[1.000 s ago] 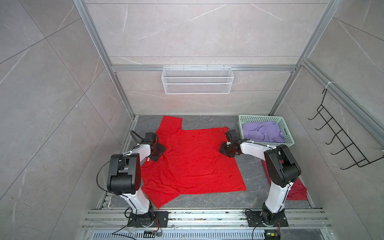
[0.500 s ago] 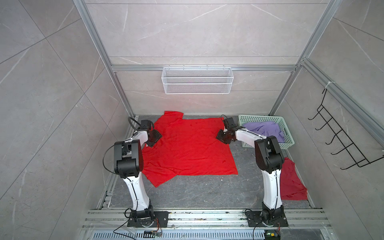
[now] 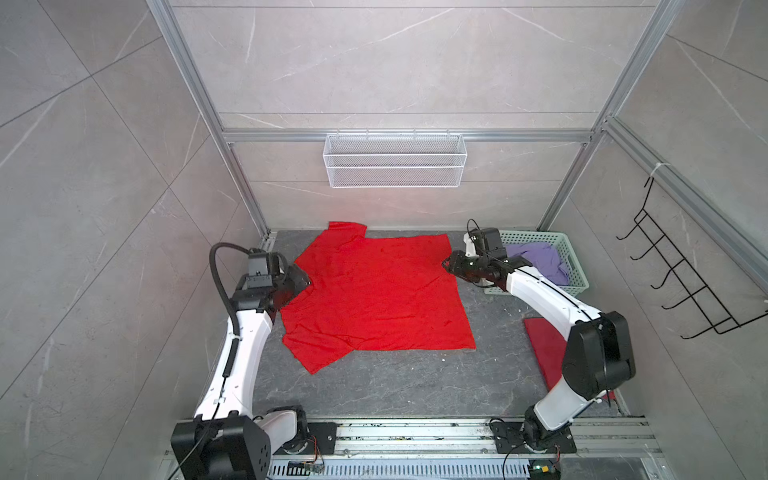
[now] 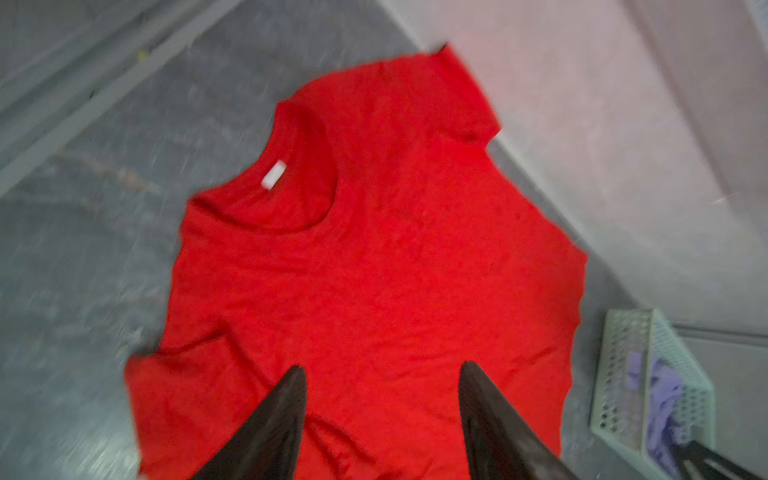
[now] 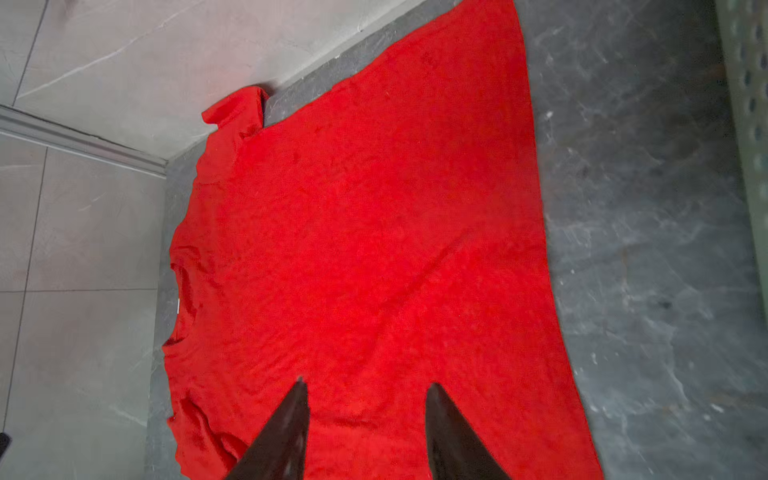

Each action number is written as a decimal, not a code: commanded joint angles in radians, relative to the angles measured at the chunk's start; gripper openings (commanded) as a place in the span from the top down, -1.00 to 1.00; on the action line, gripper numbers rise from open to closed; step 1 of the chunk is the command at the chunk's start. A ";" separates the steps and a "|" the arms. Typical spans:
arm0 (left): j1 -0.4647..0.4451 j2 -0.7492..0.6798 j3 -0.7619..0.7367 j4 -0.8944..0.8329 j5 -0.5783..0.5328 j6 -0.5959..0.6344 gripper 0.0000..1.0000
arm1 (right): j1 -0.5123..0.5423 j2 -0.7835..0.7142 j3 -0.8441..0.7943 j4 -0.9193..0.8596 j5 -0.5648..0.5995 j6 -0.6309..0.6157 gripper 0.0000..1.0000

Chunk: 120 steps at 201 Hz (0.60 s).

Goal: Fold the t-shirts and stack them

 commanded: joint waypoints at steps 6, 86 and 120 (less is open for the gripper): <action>-0.040 -0.137 -0.132 -0.239 -0.032 -0.109 -0.09 | 0.006 -0.104 -0.134 -0.027 -0.022 0.022 0.03; -0.115 -0.236 -0.450 -0.197 -0.062 -0.304 0.03 | 0.005 -0.286 -0.336 -0.012 -0.049 0.058 0.02; -0.115 -0.125 -0.471 -0.120 -0.070 -0.310 0.12 | 0.005 -0.338 -0.348 -0.037 -0.044 0.056 0.01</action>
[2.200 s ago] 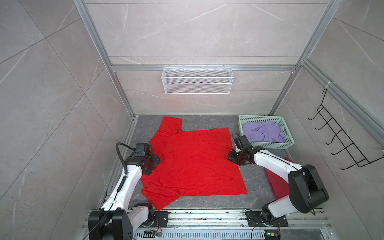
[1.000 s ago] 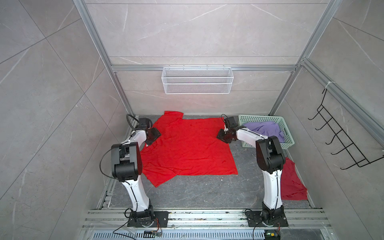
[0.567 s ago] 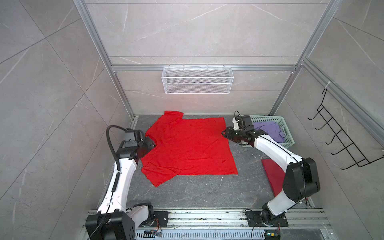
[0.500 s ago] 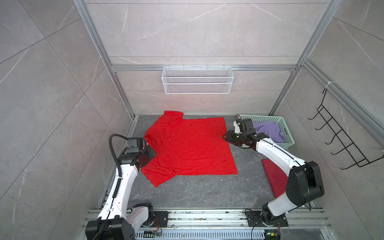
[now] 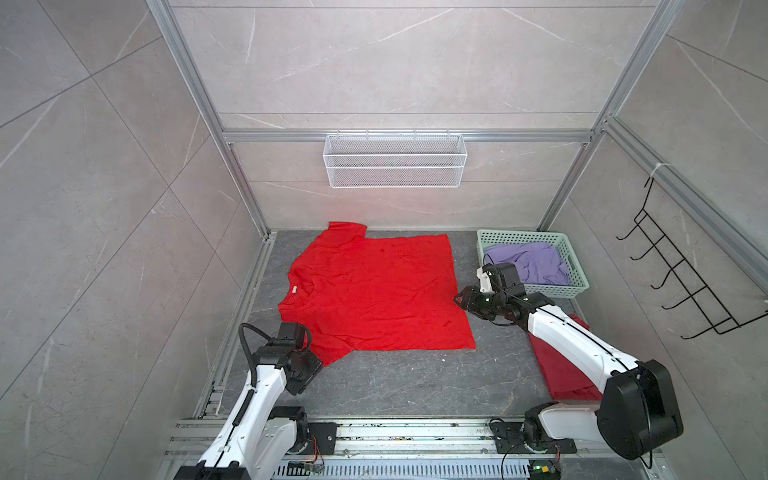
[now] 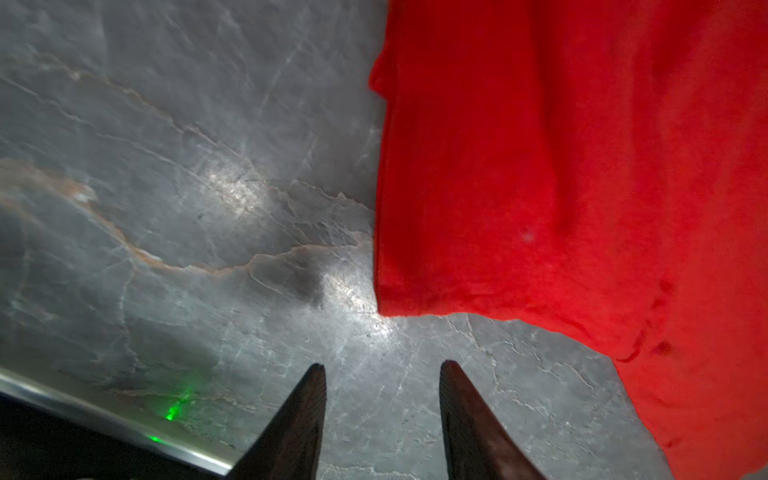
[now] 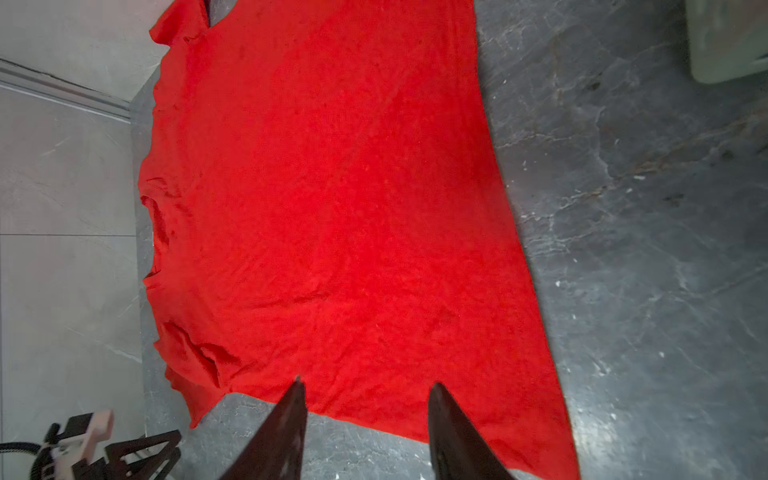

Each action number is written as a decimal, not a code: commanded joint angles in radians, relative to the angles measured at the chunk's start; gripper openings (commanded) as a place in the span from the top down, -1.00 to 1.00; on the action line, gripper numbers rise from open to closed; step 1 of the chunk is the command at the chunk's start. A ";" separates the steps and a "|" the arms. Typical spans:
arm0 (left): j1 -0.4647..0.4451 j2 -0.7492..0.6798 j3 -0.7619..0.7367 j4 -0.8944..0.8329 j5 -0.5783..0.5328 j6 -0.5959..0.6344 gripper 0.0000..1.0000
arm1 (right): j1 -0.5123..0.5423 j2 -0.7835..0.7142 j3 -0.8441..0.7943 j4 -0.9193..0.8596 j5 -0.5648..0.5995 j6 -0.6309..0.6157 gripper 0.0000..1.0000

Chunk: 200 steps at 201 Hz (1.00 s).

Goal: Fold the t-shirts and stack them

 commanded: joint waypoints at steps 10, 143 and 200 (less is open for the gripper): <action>-0.004 0.074 -0.008 0.105 -0.031 -0.042 0.13 | 0.006 -0.062 -0.008 -0.032 0.007 0.007 0.01; -0.097 0.052 0.024 0.027 -0.033 -0.084 1.00 | 0.004 -0.083 0.009 -0.145 0.073 -0.034 -0.01; -0.287 -0.127 0.070 -0.123 0.107 -0.283 0.78 | 0.005 -0.073 -0.019 -0.122 0.088 -0.029 -0.01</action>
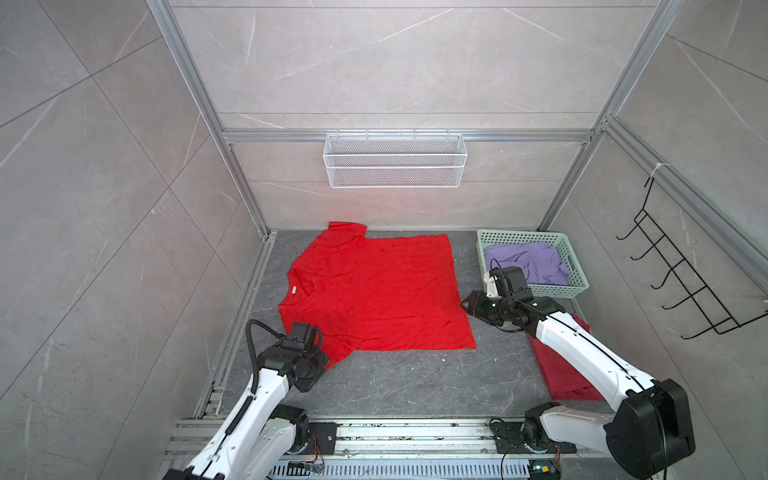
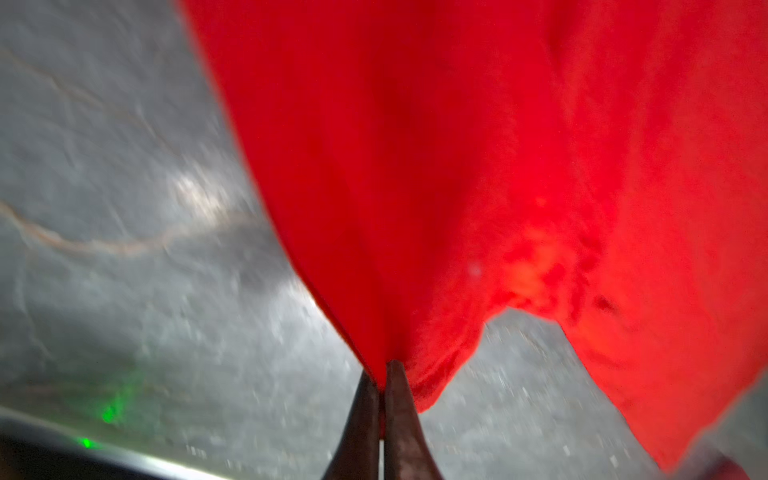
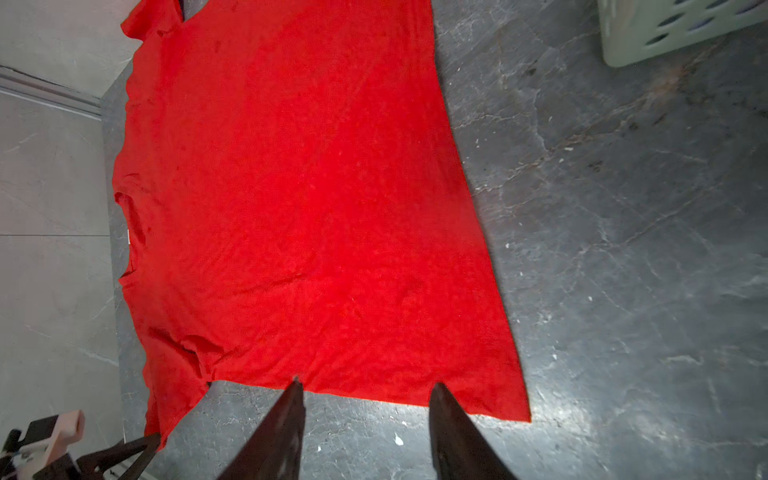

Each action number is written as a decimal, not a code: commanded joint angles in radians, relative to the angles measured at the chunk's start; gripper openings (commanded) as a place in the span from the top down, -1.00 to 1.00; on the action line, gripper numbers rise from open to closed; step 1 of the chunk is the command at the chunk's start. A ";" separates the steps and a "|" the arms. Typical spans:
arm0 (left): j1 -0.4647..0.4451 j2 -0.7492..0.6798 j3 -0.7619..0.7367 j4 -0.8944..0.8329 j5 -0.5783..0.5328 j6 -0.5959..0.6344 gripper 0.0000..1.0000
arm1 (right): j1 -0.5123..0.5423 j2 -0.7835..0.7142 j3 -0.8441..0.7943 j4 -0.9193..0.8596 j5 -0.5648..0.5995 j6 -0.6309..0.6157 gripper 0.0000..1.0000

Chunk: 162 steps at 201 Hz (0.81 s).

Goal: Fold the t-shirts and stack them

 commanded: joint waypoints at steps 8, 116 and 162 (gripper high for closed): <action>-0.080 0.007 0.060 -0.096 0.097 -0.115 0.73 | 0.004 0.003 -0.021 -0.004 0.024 -0.013 -0.01; -0.111 0.220 0.464 -0.150 -0.192 0.152 0.11 | 0.004 0.062 -0.011 -0.010 0.046 -0.012 -0.01; -0.016 0.276 0.269 0.033 -0.182 0.193 -0.05 | 0.003 0.076 -0.026 0.008 0.033 0.000 -0.01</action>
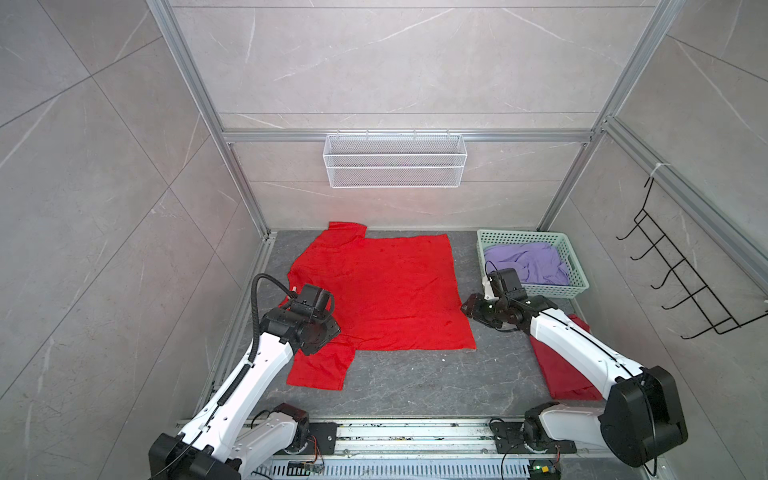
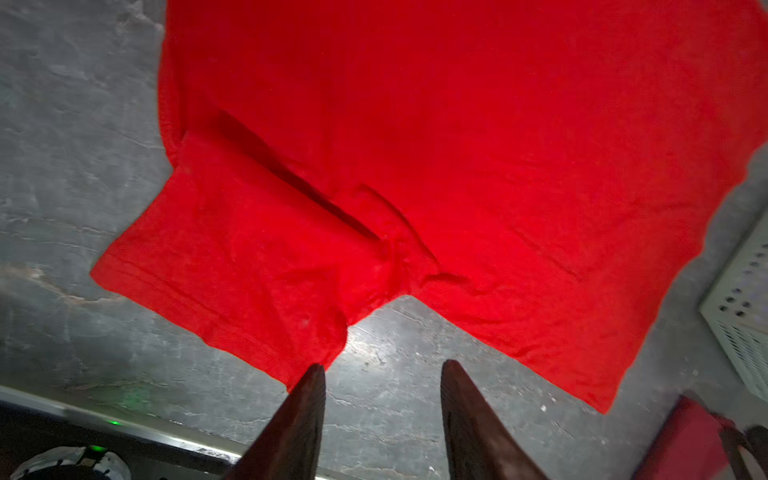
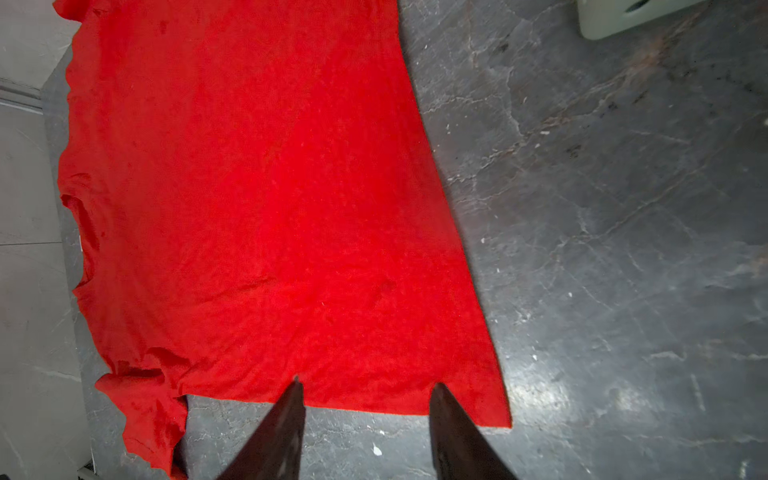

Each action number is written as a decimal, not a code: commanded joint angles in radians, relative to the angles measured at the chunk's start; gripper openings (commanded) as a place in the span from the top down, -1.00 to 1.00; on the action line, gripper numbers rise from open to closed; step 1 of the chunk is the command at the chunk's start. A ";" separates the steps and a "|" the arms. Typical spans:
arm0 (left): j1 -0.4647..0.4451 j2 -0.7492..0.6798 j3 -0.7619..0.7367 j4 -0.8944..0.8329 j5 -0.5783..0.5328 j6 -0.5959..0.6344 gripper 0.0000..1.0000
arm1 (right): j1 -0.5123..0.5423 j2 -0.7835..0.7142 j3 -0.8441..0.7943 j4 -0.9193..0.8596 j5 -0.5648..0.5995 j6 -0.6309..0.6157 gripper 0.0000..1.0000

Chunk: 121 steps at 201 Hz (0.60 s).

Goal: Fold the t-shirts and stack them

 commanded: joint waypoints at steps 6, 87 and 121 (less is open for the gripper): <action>0.048 0.021 -0.124 0.117 -0.022 0.057 -0.06 | 0.003 0.011 -0.015 0.006 0.004 0.000 -0.01; 0.107 0.069 -0.362 0.272 0.018 -0.009 -0.33 | 0.003 0.012 -0.035 0.010 0.011 0.001 -0.01; 0.106 0.017 -0.444 0.224 0.081 -0.089 -0.41 | 0.003 0.015 -0.039 0.010 0.025 0.002 -0.01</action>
